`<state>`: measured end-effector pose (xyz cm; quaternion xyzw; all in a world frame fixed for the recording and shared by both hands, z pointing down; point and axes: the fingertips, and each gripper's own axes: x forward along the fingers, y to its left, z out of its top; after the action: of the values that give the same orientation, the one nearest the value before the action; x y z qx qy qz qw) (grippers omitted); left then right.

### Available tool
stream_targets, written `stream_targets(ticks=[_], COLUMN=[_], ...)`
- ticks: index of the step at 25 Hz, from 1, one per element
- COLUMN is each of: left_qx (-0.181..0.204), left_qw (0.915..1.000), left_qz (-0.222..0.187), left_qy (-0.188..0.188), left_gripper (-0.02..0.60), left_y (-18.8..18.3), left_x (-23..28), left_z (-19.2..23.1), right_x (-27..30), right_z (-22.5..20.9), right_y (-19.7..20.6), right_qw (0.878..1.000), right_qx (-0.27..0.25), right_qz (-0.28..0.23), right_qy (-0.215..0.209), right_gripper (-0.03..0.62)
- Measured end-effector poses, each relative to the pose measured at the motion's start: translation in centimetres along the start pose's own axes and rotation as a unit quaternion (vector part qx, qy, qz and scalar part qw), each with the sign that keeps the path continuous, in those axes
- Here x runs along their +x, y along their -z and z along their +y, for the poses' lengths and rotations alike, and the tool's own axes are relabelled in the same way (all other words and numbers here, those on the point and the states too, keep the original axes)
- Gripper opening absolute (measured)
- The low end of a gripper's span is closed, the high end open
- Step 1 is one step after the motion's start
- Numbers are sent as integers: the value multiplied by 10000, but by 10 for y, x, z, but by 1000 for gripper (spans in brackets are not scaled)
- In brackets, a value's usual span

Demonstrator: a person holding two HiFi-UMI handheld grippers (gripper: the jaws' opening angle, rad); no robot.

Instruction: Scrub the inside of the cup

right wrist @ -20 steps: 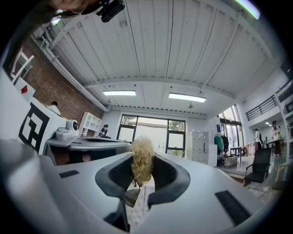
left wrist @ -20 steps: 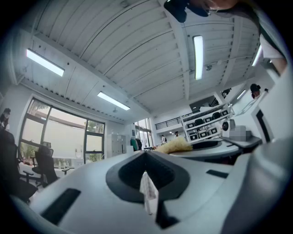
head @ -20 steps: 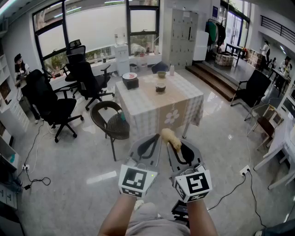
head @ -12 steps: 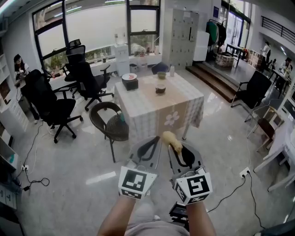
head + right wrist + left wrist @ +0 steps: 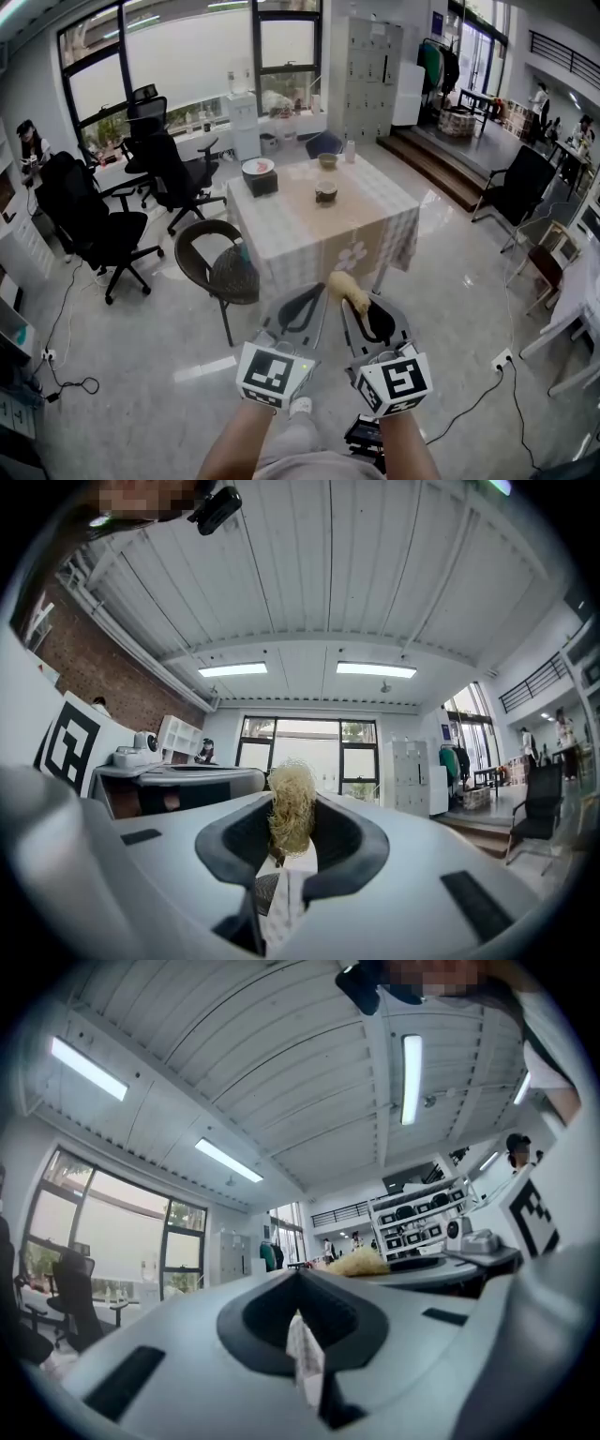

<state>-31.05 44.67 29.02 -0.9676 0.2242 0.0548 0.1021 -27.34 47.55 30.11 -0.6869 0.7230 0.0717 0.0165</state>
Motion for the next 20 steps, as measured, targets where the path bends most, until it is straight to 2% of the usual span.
stream_targets(ticks=[4,10,15,20], left_qx=[-273,-355,-474,-290], left_qw=[9996,9986,9981,9977], left_qz=[45,391,382,554], left_qy=[-30,-54,99,254], left_gripper=[11,11,11,11], left_y=[15,45,58,75], left_x=[31,77,107,136], left_z=[31,77,113,135], right_x=[37,96,141,176], right_z=[-20,-47,-64,-74], right_y=[10,24,32,40], right_qw=[10000,9998,9995,9991], right_qx=[36,99,167,104], right_qz=[66,129,198,290], right_qy=[27,73,190,286], right_gripper=[91,95,95,95])
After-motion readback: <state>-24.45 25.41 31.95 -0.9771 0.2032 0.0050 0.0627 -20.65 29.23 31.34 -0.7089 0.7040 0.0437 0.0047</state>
